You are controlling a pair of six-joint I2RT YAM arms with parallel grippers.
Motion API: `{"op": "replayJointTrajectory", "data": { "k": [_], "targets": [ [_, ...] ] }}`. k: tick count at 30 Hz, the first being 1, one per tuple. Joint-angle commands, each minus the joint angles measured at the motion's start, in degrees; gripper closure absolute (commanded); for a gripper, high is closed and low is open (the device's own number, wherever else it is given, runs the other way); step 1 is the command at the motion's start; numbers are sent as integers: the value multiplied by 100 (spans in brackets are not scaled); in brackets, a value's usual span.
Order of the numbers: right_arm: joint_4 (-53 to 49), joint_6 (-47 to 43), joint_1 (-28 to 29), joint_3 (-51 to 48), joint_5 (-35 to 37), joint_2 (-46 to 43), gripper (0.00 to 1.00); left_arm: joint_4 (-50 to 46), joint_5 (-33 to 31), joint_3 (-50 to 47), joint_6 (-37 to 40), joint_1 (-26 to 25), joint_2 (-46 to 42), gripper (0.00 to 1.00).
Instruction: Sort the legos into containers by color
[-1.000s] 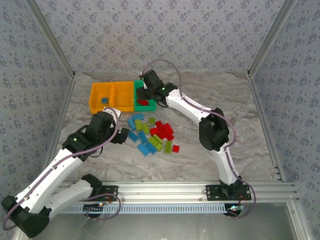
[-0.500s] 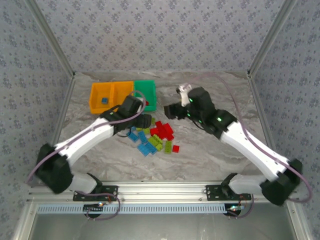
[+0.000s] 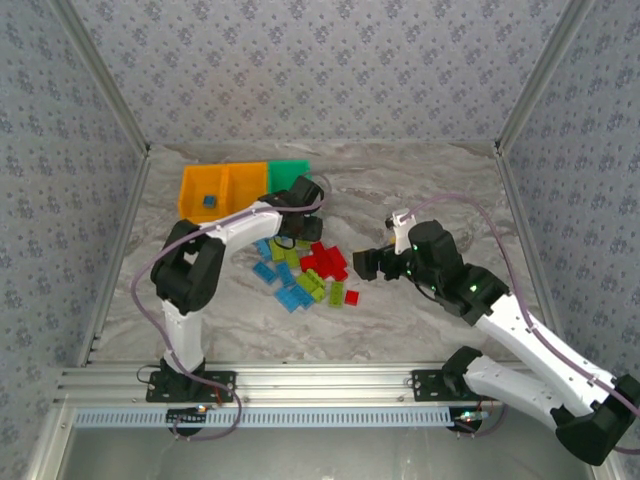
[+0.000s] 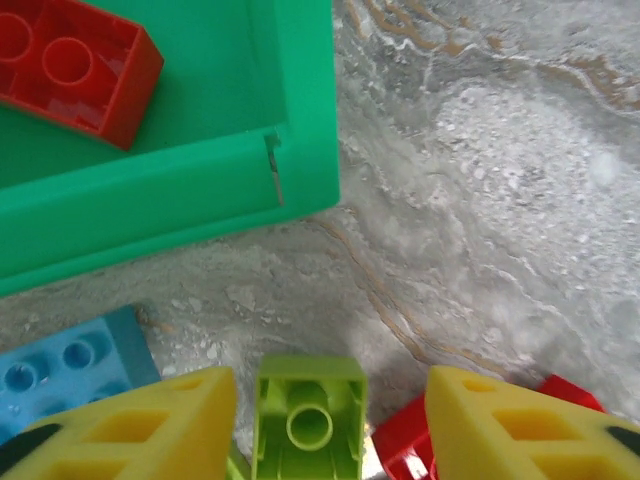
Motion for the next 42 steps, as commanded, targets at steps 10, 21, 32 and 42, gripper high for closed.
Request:
{"op": "replayJointTrajectory", "data": {
  "k": [10,21,32,42],
  "targets": [
    [201,87,-65,-7,-64,206,0,47,84,-264,-255,74,325,61],
    [323,281,-57,75,-226,236,0,155,-252,-714,-134,34,-1318,76],
    [380,451,-39,-9,-240,253,0,976,-1635,-113,531,1343,-1158,76],
    [107,565,-12,-98,-152,70,0,639,-1357,847,409,1716,149,65]
  ]
}}
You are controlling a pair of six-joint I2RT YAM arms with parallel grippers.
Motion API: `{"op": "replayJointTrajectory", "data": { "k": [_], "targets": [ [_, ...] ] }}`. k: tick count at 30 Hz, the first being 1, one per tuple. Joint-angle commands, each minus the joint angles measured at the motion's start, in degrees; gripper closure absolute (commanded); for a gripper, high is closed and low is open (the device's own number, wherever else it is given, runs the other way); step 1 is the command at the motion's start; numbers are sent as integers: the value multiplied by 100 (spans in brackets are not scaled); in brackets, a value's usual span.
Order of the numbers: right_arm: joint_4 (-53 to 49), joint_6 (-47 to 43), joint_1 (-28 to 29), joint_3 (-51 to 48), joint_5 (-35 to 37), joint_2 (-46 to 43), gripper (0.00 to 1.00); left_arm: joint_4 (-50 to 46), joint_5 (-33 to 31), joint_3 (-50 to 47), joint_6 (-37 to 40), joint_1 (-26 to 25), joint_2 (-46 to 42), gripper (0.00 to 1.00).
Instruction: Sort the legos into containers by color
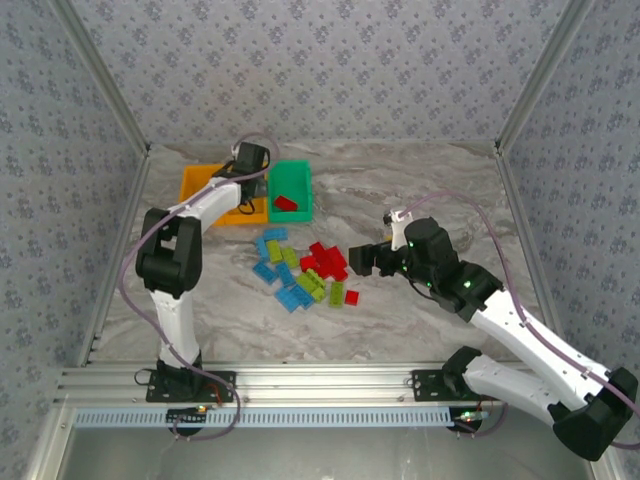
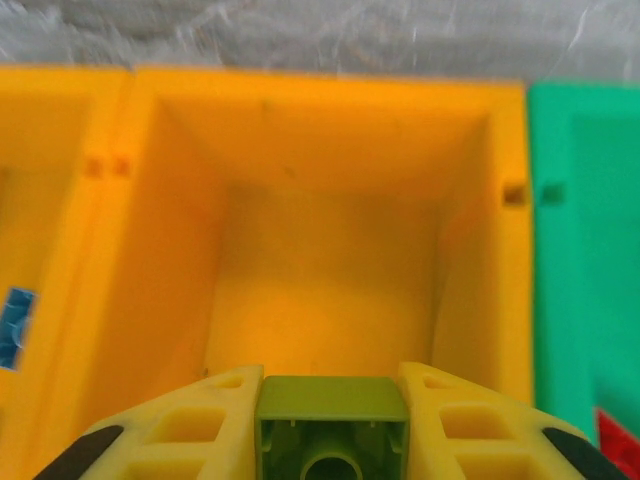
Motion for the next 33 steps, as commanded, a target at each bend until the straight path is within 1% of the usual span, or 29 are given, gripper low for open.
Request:
{"op": "replayJointTrajectory", "data": {
  "k": [1,7,10,12,15,17,20,22,24,27,29,31,33],
  "targets": [
    [-203,132,16,-61,7,-107,0,-22,-26,168,-22,-57,-157,62],
    [-142,117,12,-110,73,-75,0,25,-182,-93,55,-58,-603,52],
    [-48,119,11,-133,49,13,0,-19,-137,-213,52,-68,-877,51],
    [-14,83,9,-140,47,124,0,-80,18,-342,-28,-74,-1211,53],
    [19,-36,-6,-171,216,391,0,-28,555,-810,-238,-223,-2022,55],
    [-21,-122,-17,-130,346,685,0,47,805,-1234,-214,-497,-2720,55],
    [39,-222,-66,-30,282,1299,0,-46,766,-1783,255,-1219,-3741,55],
    [190,-239,-83,52,89,1752,2,-390,681,-2017,615,-1737,-4299,55],
    [359,-225,-94,193,-186,2271,8,-923,576,-2159,958,-2229,-4858,55],
    [502,-214,-103,450,-460,2986,13,-1639,630,-2372,1402,-2812,-5589,55],
    [568,-222,-111,634,-511,3421,16,-2162,895,-2447,1711,-3021,-5950,54],
    [676,-214,-147,785,-462,3784,18,-2501,1091,-2576,1964,-3059,-6198,54],
    [800,-317,-245,908,-554,4112,22,-2588,976,-2855,2196,-3061,-6393,52]
  ]
}}
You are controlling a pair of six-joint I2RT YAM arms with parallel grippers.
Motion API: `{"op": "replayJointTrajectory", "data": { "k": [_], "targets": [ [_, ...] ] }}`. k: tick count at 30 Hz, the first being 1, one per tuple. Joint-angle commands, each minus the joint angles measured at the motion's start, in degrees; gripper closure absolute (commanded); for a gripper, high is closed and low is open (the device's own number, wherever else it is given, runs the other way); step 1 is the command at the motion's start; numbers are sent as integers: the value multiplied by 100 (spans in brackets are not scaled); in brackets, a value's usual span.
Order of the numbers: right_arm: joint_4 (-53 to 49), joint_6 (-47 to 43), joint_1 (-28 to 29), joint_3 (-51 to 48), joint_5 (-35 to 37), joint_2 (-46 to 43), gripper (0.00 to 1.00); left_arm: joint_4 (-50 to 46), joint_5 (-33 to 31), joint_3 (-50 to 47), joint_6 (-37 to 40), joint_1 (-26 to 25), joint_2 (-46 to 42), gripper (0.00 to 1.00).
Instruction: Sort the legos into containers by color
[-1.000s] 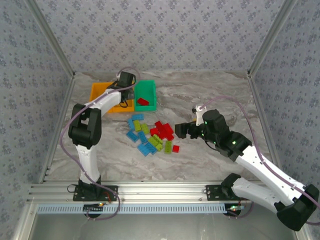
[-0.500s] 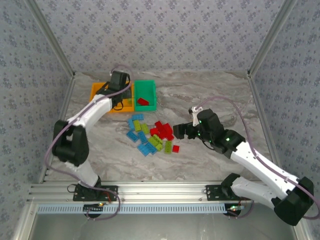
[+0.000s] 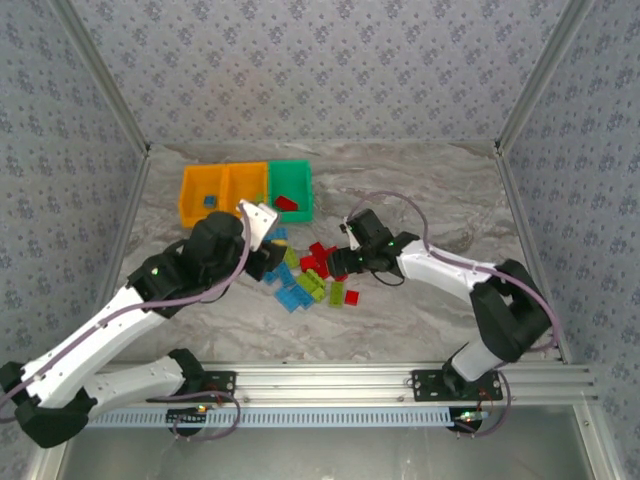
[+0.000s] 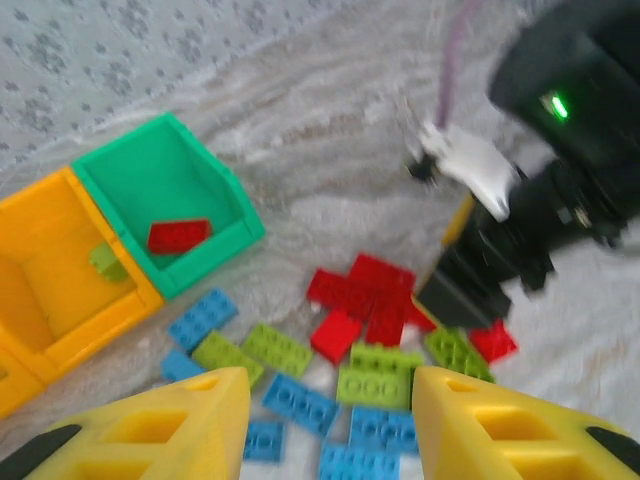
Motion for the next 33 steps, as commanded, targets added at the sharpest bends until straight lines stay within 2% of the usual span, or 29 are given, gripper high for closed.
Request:
{"op": "replayJointTrajectory", "data": {
  "k": [1,3,5,8,12,15,22,27,30,33],
  "targets": [
    [299,-81,-190,309,-248,418,24,-745,-21,-420,725,-27,-198,51],
    [284,5,-338,462,-459,704,28,-461,-212,-743,871,-9,-265,48],
    [213,36,-399,603,-585,913,31,-637,-175,-643,954,13,-115,43],
    [216,51,-412,654,-567,1092,34,-678,-442,-627,1046,16,33,35],
    [224,82,-424,693,-650,1289,35,-672,-306,-697,1096,11,1,19],
    [204,134,-425,717,-525,1445,38,-608,-287,-806,1121,10,-166,12],
    [-61,60,-460,899,-42,1829,41,-598,-492,-935,1100,12,-377,7],
    [-350,89,-509,1011,767,1785,51,-639,-699,-969,1120,13,-362,6],
    [-285,-60,-483,1037,742,1689,55,-627,-714,-979,1115,9,-362,5],
    [-343,-166,-436,1162,664,1680,66,-639,-789,-995,1131,15,-370,4]
  ]
}}
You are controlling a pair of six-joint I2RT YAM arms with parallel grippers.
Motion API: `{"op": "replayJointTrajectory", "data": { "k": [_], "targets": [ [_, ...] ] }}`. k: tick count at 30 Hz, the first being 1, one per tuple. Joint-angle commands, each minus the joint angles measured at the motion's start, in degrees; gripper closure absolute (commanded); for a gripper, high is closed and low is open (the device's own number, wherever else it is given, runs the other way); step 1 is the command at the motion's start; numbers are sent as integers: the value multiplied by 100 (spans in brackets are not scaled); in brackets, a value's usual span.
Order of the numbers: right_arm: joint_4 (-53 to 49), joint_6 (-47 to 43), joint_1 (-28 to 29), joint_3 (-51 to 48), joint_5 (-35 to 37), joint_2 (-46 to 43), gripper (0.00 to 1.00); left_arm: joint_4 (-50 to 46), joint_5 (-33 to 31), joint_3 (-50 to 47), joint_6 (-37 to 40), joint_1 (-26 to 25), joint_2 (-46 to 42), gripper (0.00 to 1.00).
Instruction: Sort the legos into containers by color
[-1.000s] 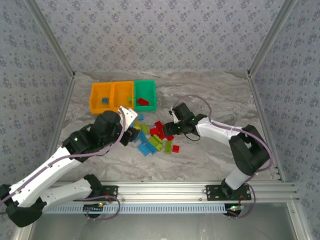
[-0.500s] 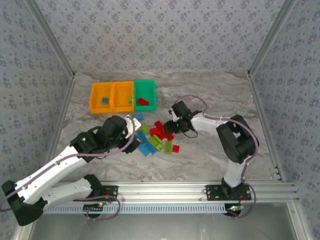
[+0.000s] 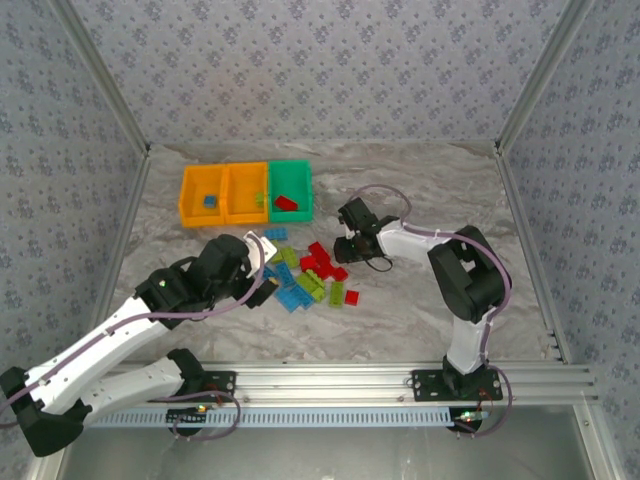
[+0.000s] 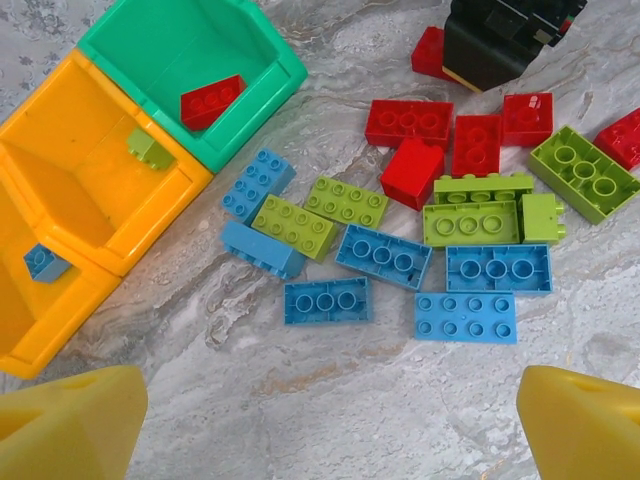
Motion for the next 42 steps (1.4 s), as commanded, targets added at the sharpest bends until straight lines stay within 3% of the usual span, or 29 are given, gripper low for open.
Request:
{"op": "replayJointTrajectory", "data": {
  "k": [1,7,11,16,23,29,34,37,39,42],
  "targets": [
    [-289,-132,-12,182,356,8,67,-24,-204,-35,93,9,-63,4],
    [328,-103,272,52,340,-1282,73,245,203,-124,89,24,-469,1],
    [1720,76,645,-74,158,-1658,75,545,685,-304,154,290,-929,1],
    [2041,-50,940,993,802,-659,73,645,811,-350,90,562,-1040,1],
    [1434,-63,674,2792,680,1152,73,574,727,-355,56,574,-834,1],
    [404,-228,587,4211,701,2004,55,491,537,-267,-77,620,-499,1],
    [-41,-244,511,4567,742,1919,45,486,195,-264,-214,701,-386,1],
    [-202,-304,513,4366,729,1465,45,505,79,-130,-721,915,-263,1],
    [-206,-431,524,3949,624,928,42,415,-252,132,-1723,1059,-45,1],
    [-352,-687,524,3231,198,6,33,356,195,225,-2930,1552,398,2]
  ]
}}
